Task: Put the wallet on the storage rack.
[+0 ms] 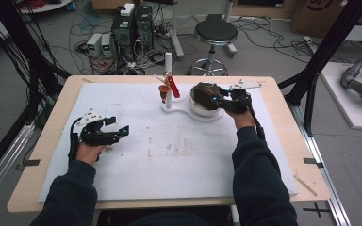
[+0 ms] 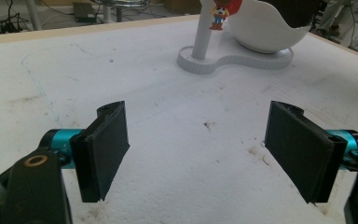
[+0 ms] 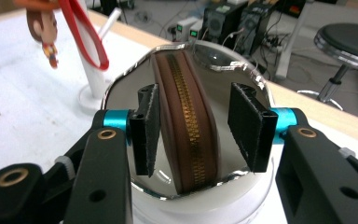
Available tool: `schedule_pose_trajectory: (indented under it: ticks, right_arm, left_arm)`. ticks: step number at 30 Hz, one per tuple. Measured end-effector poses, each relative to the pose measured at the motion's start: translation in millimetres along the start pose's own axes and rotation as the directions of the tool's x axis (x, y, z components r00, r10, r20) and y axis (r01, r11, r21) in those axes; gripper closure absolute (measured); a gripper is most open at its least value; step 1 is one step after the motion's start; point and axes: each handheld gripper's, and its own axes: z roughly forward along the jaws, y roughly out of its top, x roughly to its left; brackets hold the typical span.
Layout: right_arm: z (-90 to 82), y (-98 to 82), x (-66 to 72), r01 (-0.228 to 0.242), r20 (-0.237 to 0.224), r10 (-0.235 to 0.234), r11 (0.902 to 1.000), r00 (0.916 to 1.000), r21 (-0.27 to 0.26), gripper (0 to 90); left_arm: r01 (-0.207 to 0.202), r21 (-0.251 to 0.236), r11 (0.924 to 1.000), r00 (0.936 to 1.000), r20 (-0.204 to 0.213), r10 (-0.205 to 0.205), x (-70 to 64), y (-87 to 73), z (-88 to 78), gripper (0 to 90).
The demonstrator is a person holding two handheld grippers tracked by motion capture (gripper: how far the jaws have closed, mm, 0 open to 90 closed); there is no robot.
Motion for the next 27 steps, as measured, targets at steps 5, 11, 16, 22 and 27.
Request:
schedule_pose_trajectory:
  ticks: [5,11,16,22,27]
  right_arm:
    - [-6.3,0.8,0.3,0.028,-0.047,-0.027,0.9996,0.9985,0.009,77.5]
    - [-1.8,0.4,4.5,0.038,-0.035,-0.036,0.9984,0.9987,0.043,79.1]
    - [-10.5,0.5,3.7,-0.011,0.001,0.011,0.9998,0.9999,0.017,54.9]
    - [-38.8,-12.7,0.2,-0.077,0.008,0.078,0.9965,0.9969,-0.031,33.4]
    - [-61.3,-26.9,5.3,-0.03,-0.004,0.03,0.9994,0.9995,0.02,25.1]
  left_arm:
    - [0.003,0.003,1.0,1.0,0.0,-0.003,-0.6,-0.3,0.6,21.5]
    - [0.004,0.007,1.0,1.0,0.008,-0.004,-1.7,-0.4,1.1,21.5]
    - [0.008,-0.001,1.0,0.9999,0.011,-0.008,-0.9,-0.2,0.4,21.5]
    - [0.004,-0.042,0.9991,0.9998,0.02,-0.003,0.5,1.4,-1.8,21.3]
    - [0.004,-0.078,0.9969,0.9999,-0.012,-0.005,3.1,4.5,-6.4,18.0]
